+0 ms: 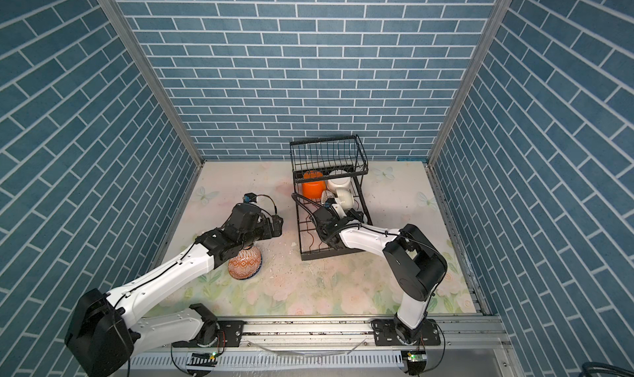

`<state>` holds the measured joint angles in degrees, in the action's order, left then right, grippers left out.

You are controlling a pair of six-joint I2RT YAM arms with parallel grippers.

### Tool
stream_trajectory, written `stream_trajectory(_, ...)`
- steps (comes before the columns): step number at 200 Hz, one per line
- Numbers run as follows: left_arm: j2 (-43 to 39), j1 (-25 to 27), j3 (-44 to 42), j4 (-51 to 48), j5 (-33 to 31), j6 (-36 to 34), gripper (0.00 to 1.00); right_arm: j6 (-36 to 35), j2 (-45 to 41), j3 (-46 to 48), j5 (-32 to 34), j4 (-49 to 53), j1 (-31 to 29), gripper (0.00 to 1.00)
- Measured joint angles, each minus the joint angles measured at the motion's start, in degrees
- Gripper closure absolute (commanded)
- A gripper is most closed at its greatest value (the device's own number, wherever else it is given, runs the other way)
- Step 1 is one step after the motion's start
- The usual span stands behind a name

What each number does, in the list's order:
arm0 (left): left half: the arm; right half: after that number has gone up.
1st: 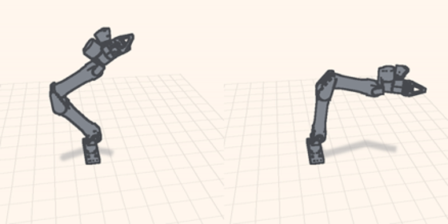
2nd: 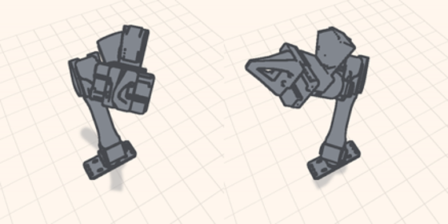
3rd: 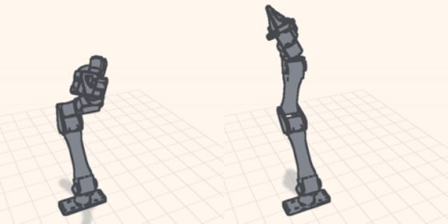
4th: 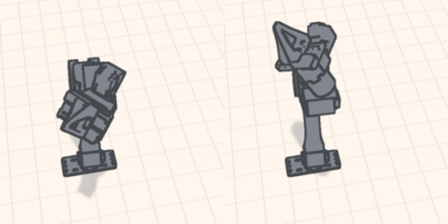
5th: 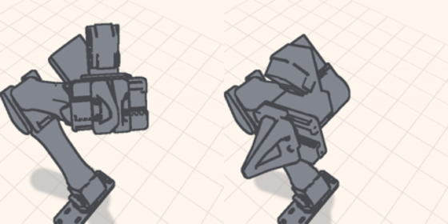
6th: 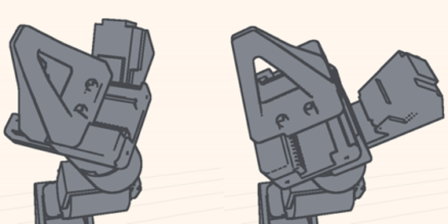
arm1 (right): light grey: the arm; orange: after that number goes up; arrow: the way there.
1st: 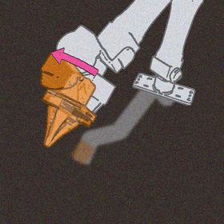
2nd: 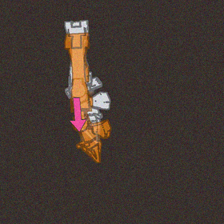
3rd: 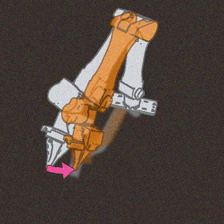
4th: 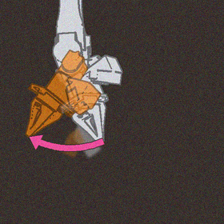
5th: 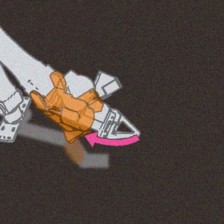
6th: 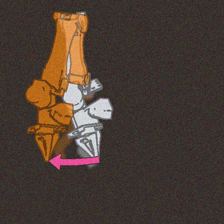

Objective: Load the bowls into the dish rack
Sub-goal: 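Lower the teal bowl into the rack slots beside the cream bowl with the right gripper, then tilt the teal bowl upright in the rack slots with the right gripper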

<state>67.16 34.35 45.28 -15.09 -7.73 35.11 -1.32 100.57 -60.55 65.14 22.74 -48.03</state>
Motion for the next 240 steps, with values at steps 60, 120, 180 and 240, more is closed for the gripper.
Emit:
stream_trajectory(60, -1.8, -0.5, -1.2, 0.0, 0.0, 0.0, 0.00, 2.0, 3.1, -3.2, 2.4, 4.3, -1.2, 1.00)
stream_trajectory(120, -2.9, -0.8, -1.9, 0.0, 0.0, 0.0, 0.00, 8.5, 6.2, -6.9, 3.9, 11.4, -2.1, 1.00)
stream_trajectory(180, -4.0, -1.1, -2.3, -0.2, 0.0, 0.0, 0.00, 12.8, 6.6, -7.4, 3.9, 13.7, -2.2, 0.98)
stream_trajectory(240, -4.6, -1.1, -2.9, -0.5, -0.1, 0.0, 0.00, 17.7, 8.3, -9.6, 4.1, 18.2, -2.3, 0.96)
